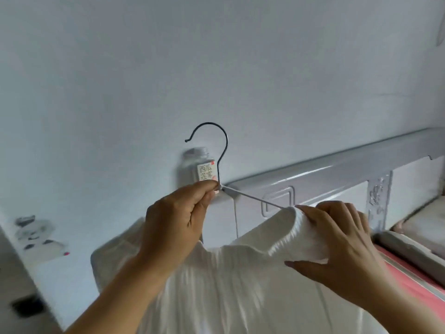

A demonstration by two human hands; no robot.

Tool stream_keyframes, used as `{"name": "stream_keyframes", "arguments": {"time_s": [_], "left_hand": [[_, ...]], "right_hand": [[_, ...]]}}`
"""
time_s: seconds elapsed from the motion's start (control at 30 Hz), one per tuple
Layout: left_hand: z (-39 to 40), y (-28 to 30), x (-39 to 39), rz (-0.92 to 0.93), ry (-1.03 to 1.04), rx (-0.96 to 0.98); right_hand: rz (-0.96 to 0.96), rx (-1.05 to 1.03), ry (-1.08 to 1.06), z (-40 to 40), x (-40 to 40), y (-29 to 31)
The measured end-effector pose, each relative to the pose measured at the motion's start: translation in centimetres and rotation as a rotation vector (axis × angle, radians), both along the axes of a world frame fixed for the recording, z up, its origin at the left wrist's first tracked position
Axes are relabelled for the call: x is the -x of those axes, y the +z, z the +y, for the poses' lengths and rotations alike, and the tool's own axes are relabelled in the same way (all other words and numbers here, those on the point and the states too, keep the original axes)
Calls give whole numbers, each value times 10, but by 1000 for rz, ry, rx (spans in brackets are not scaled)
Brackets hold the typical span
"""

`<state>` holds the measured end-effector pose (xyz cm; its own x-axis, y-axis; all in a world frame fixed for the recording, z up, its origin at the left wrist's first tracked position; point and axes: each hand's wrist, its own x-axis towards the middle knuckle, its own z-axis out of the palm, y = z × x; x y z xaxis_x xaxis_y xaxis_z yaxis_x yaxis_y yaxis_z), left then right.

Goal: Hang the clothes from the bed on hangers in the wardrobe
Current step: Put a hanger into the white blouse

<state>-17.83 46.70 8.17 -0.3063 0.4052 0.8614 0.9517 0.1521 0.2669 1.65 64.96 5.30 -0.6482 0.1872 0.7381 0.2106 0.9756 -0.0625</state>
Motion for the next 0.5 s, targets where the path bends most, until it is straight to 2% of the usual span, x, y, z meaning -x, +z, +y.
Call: {"name": "stream_keyframes", "arguments": {"time_s": [0.17, 0.27, 0.4, 0.5], "left_hand": [[-84, 20, 25, 8, 180, -70], [-123, 25, 36, -4, 262, -52], [-169, 27, 38, 10, 412, -7], [-202, 27, 32, 6, 530, 30]], "right_hand": [[-83, 122, 342, -37, 54, 37], [-111, 312, 541, -65, 89, 50], [-218, 381, 750, -108, 128, 58], [-446, 451, 941, -133, 147, 65]]}}
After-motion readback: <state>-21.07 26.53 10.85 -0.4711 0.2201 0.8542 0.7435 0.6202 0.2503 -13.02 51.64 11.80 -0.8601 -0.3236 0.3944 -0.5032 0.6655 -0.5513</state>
